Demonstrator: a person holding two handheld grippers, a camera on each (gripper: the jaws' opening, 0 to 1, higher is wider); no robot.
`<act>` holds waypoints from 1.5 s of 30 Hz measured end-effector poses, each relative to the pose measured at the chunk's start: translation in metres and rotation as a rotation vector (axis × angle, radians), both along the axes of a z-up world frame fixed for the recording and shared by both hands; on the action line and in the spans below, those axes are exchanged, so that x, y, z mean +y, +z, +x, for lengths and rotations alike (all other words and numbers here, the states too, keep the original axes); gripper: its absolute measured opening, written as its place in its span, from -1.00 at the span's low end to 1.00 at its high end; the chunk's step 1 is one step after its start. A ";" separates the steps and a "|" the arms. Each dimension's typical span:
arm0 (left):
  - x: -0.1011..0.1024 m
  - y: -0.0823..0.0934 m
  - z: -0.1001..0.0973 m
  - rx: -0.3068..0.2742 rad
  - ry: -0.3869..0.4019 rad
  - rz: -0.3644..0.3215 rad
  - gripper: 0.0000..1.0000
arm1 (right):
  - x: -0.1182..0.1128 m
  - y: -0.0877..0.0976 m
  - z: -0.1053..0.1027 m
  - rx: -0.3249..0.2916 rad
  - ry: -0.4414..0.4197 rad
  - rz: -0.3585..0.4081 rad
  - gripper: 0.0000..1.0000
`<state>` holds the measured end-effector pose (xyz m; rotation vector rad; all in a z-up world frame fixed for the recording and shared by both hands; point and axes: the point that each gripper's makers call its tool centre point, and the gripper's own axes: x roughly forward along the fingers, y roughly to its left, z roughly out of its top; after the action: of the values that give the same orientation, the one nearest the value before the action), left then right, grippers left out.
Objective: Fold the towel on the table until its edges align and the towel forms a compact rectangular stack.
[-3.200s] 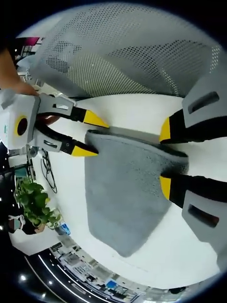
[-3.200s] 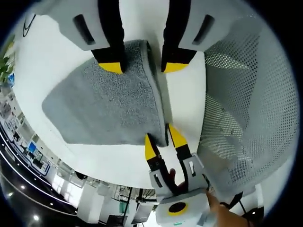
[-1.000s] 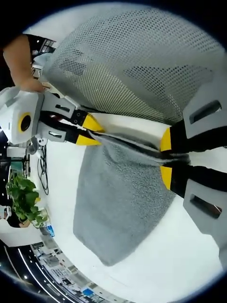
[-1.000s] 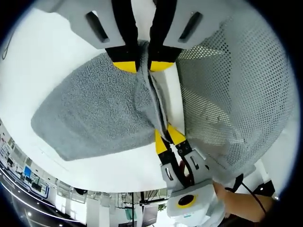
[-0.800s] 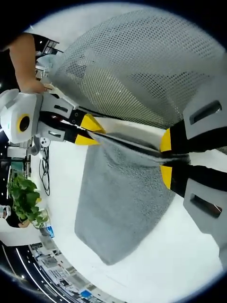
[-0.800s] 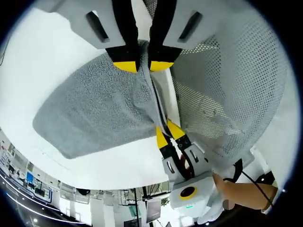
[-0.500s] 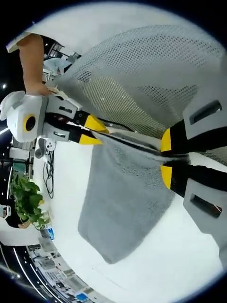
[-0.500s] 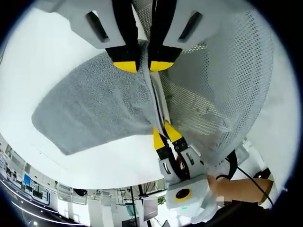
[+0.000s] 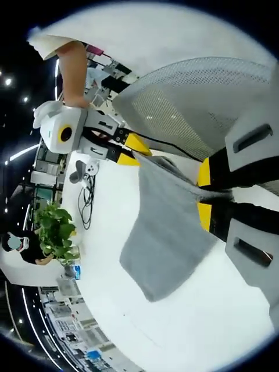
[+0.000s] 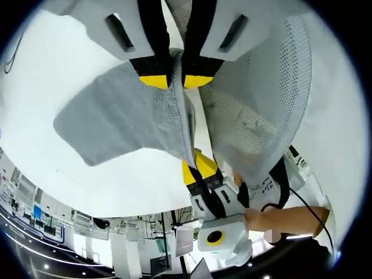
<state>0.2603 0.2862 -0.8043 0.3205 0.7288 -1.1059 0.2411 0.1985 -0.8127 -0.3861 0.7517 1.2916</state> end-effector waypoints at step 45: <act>-0.001 0.034 0.136 -0.138 0.191 -0.002 -0.86 | -0.003 0.044 0.150 -0.239 -0.353 0.039 -0.91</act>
<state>0.3959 0.2853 -0.7703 0.3154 0.6216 -0.8948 0.3914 0.1959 -0.7691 -0.3510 0.5617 0.9081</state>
